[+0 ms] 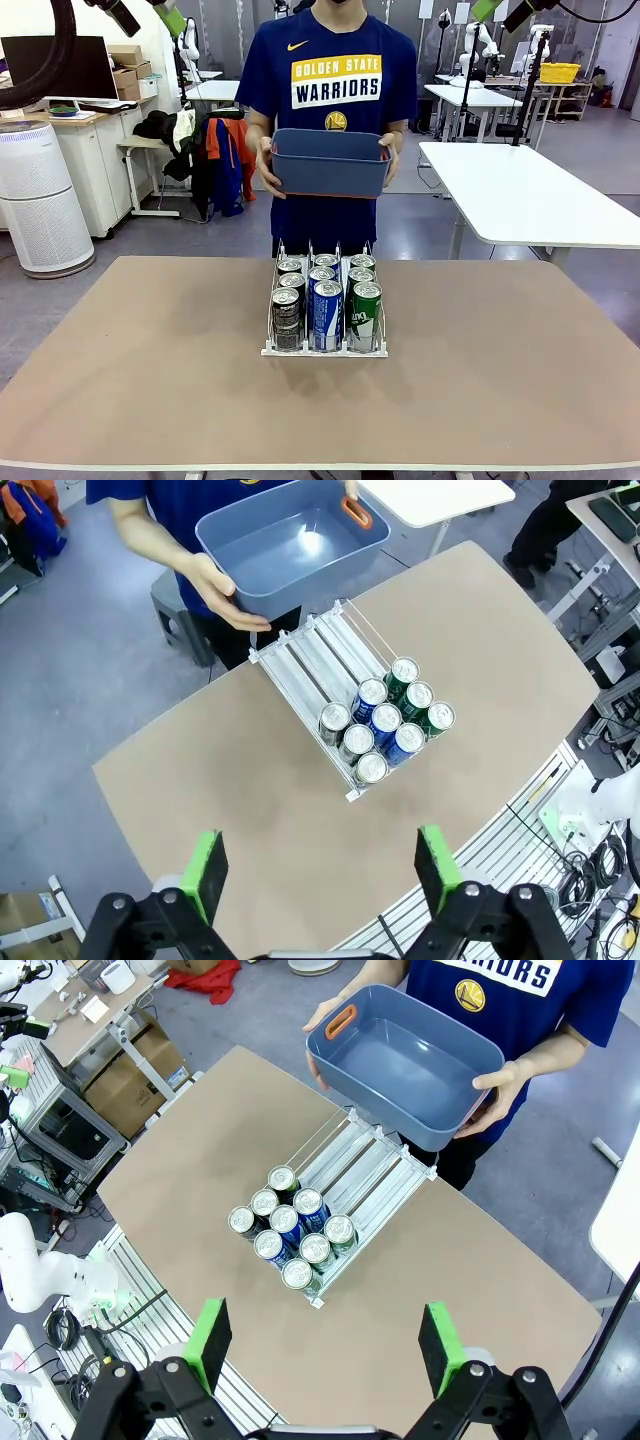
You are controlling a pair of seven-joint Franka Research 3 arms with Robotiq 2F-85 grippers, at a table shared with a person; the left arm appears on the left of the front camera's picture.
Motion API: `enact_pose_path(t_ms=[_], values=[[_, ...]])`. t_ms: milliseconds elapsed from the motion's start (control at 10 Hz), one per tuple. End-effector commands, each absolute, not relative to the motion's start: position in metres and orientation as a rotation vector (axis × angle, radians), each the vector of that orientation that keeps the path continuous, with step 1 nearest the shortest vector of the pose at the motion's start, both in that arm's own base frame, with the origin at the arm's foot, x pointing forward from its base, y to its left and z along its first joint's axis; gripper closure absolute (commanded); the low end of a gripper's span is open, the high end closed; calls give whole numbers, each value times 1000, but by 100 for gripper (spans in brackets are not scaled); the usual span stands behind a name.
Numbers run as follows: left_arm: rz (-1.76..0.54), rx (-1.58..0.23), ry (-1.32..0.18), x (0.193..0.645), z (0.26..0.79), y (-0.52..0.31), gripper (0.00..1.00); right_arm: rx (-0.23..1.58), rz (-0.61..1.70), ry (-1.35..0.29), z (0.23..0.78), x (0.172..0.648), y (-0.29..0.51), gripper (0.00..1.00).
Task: Fill the beverage cans into the dispenser.
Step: Place the picked Pepsi coke in the line of the Automatic Can Dispenser with the same cans.
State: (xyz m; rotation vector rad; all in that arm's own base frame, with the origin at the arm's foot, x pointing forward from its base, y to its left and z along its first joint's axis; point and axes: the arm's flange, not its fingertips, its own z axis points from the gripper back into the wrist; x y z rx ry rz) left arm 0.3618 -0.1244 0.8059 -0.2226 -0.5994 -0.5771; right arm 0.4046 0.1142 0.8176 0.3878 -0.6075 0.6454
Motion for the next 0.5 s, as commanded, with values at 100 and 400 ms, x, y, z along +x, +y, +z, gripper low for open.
enact_pose_path(t_ms=[100, 400], values=[[-561, -178, -634, 361, 803, -123, 0, 387, 645, -608, 818, 404, 114, 0], [-588, -143, -690, 358, 825, -127, 0, 387, 645, -608, 818, 404, 114, 0]])
